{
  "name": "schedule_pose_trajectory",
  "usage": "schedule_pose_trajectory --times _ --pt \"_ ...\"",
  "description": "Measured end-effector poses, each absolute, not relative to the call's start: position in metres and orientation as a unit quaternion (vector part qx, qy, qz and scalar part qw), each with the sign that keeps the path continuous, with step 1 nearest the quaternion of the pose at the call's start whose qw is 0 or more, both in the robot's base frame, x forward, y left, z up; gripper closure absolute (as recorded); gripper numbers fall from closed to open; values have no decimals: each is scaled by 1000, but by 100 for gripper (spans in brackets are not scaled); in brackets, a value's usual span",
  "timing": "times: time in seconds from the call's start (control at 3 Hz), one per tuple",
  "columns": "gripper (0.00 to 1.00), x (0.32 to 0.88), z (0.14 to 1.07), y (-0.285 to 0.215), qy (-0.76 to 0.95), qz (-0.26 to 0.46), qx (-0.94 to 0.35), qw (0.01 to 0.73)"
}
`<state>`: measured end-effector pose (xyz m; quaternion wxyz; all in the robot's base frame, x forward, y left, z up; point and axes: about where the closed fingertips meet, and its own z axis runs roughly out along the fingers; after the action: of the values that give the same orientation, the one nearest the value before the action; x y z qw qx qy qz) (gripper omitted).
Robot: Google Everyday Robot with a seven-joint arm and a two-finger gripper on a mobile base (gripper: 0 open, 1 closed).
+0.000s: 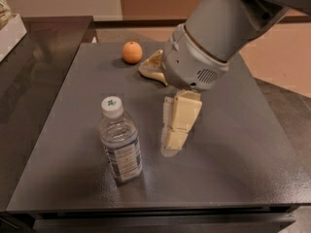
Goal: Knock blue plastic bottle over
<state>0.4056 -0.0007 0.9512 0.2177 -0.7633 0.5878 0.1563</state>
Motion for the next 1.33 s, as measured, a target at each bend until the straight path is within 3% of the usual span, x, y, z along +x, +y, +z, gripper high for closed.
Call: schedule_pose_trajectory --times 1.0,1.33 --pt "0 376 933 44 535 225 -794 183" --pt "18 372 932 51 528 243 -794 180"
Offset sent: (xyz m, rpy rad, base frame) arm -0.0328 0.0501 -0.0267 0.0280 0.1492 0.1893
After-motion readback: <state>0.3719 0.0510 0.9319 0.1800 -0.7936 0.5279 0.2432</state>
